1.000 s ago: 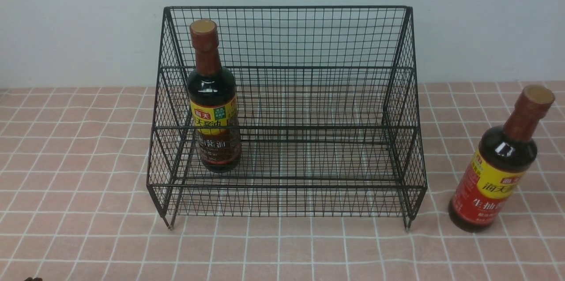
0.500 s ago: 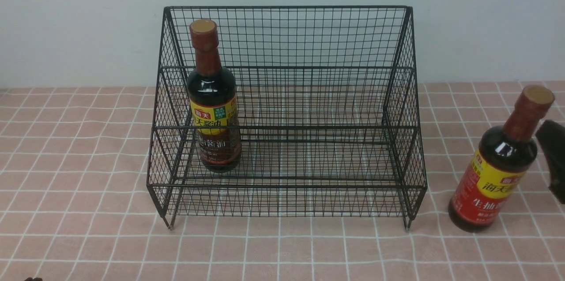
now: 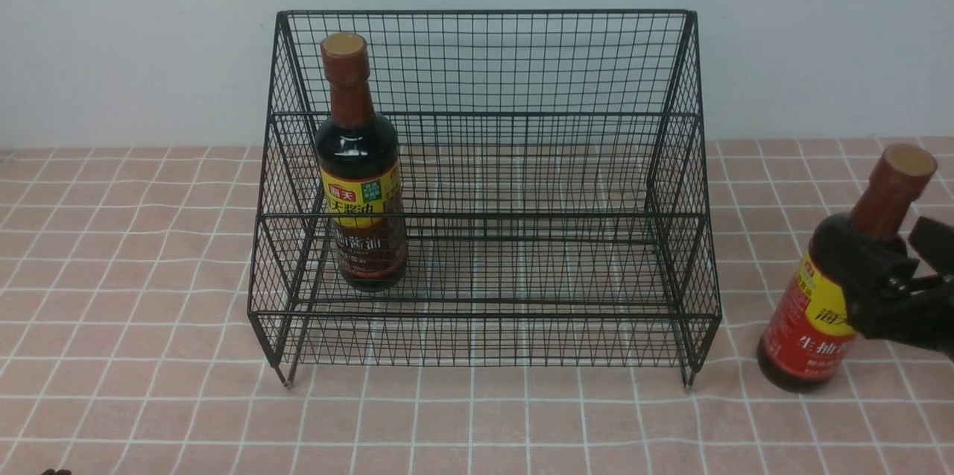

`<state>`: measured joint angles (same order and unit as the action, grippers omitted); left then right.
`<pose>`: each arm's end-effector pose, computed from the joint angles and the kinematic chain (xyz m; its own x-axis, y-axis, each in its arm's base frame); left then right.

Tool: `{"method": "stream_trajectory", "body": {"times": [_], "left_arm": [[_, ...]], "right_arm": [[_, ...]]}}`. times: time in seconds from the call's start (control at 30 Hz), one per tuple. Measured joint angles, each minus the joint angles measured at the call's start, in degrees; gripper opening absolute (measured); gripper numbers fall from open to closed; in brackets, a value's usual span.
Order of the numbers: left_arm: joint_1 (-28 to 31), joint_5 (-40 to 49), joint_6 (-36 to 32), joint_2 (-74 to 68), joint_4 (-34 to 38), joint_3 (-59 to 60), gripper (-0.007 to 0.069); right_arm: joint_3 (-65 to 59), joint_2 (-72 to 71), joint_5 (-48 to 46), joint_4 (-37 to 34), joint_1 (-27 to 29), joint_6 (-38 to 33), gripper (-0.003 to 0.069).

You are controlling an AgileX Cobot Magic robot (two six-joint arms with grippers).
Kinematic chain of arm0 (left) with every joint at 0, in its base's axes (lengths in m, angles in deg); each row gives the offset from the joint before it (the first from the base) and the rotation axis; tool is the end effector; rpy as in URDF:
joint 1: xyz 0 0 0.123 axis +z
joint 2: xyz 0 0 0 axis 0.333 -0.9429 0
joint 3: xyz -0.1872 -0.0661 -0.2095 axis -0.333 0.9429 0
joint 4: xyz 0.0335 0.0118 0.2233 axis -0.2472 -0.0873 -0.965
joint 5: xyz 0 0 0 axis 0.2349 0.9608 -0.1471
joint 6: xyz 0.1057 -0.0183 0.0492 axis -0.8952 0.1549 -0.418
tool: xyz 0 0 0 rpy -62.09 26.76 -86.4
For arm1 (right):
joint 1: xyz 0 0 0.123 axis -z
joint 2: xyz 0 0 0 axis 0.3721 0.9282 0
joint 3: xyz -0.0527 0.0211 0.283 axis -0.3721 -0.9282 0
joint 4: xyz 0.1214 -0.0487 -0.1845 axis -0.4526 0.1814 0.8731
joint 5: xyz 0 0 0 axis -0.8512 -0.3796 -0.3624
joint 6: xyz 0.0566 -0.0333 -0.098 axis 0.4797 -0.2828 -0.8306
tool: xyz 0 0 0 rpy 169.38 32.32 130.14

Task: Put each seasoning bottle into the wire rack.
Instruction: Use the right arm to grab the condiment bottle closest to it

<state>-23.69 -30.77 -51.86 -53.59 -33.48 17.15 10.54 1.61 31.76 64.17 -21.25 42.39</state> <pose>0.0484 -0.0041 0.1629 -0.2994 0.0272 -0.9537 0.0793 0.9968 0.0035 0.2216 0.0180 0.2159 -0.2678 0.0924 -0.9590 -0.1325 0.9824 0.1317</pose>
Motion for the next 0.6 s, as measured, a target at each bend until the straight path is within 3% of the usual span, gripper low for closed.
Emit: {"method": "stream_trajectory", "body": {"times": [0.37, 0.5, 0.6], "left_arm": [[0.0, 0.0, 0.0, 0.0, 0.0, 0.0, -0.0007], [0.0, 0.0, 0.0, 0.0, 0.0, 0.0, -0.0007], [0.0, 0.0, 0.0, 0.0, 0.0, 0.0, -0.0007]], "right_arm": [[4.2, 1.6, 1.4, 0.0, 0.0, -3.3, 0.0570], [6.2, 1.6, -1.9, 0.1, 0.0, -3.3, 0.0491], [7.3, 1.6, -5.9, 1.9, 0.0, -3.3, 0.0312]]}}
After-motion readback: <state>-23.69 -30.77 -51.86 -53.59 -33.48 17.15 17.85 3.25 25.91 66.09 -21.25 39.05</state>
